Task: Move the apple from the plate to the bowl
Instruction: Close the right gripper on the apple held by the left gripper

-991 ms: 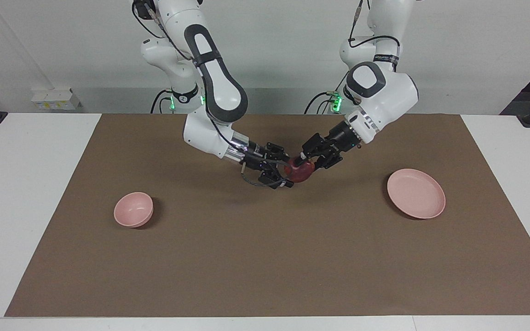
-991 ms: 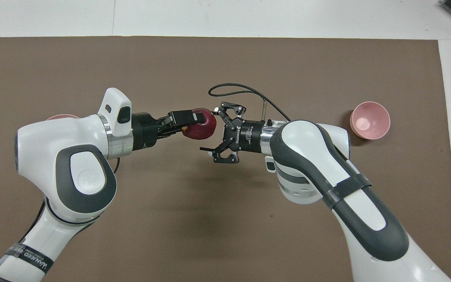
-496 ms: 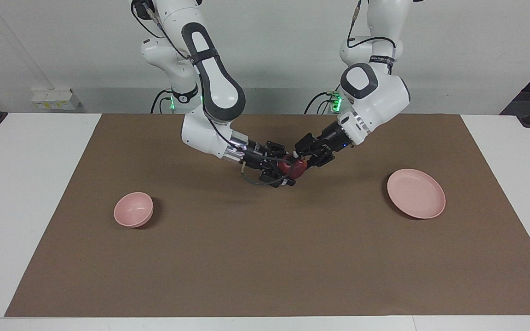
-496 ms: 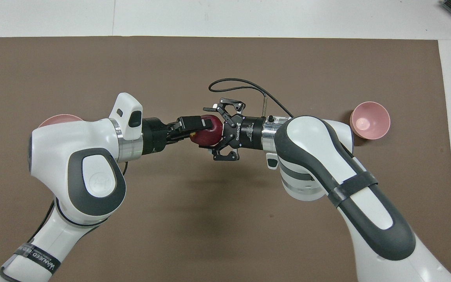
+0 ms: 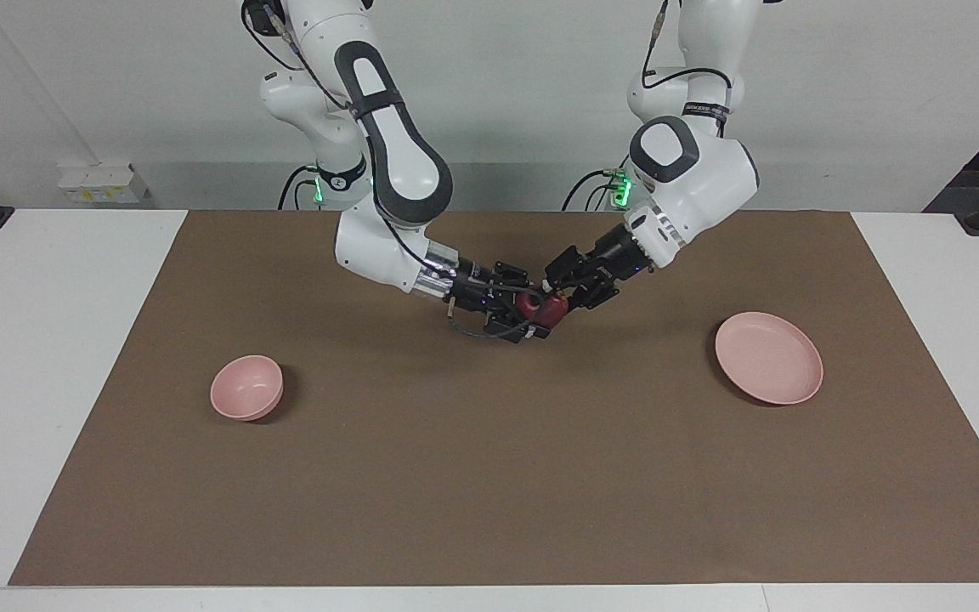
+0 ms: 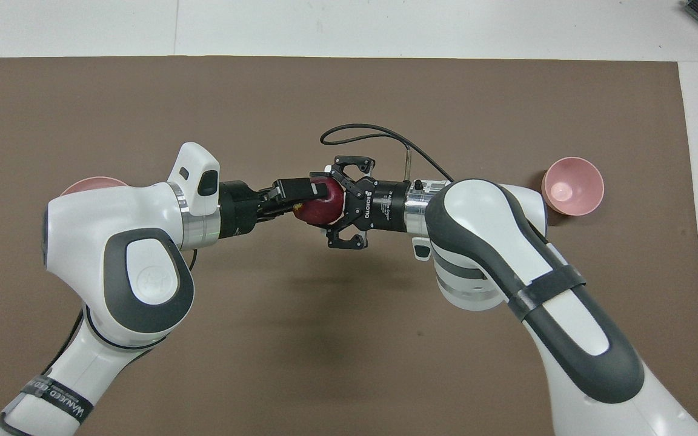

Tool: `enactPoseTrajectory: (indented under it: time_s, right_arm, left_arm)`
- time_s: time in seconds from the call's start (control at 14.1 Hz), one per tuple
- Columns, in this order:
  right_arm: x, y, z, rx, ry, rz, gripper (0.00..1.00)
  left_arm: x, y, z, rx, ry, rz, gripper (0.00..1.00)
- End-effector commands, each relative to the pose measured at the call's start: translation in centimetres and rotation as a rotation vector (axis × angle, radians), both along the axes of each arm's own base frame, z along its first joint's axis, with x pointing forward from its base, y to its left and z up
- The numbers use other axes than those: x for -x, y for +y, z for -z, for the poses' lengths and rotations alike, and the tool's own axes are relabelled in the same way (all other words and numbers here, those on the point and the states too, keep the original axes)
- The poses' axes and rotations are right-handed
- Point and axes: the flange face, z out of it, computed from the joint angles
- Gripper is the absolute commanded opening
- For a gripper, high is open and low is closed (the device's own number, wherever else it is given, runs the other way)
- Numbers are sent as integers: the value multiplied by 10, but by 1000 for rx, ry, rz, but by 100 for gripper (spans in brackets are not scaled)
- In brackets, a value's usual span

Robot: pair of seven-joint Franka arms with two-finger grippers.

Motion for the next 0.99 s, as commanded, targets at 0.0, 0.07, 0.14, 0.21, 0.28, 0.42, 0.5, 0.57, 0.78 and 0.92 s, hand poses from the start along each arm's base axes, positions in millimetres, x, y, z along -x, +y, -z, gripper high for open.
enactPoseTrajectory:
  time_s: [0.0, 0.07, 0.14, 0.21, 0.28, 0.42, 0.5, 0.57, 0.78, 0.92]
  right_arm:
    - [-5, -2, -8, 5, -44, -4, 0]
    - [-5, -2, -8, 5, -44, -4, 0]
    - [-6, -2, -8, 5, -42, -2, 0]
    - [-6, -2, -8, 5, -42, -2, 0]
    - [-6, -2, -8, 6, -42, -1, 0]
    - [-6, -2, -8, 6, -42, -1, 0]
    - [-6, -3, -8, 7, -42, 1, 0]
    - [-6, -3, -8, 7, -42, 1, 0]
    - [-5, -5, -5, 16, -44, 0, 0]
    - [-2, -8, -9, 24, -46, -2, 0]
  left_arm:
    - [5, -8, -4, 19, 30, 20, 96]
    - [4, -7, -4, 16, 29, 21, 100]
    - [5, -6, -5, 5, 20, 28, 100]
    - [3, -3, -5, 0, 18, 25, 100]
    - [3, -2, -7, -1, 14, 25, 100]
    - [3, 2, -13, -13, -3, 26, 100]
    - [2, 8, -14, -31, -14, 25, 100]
    - [-1, 18, -15, -58, -22, 34, 100]
    - [-11, 62, -13, -198, -3, 147, 100]
    - [-16, 93, -14, -334, 17, 239, 100]
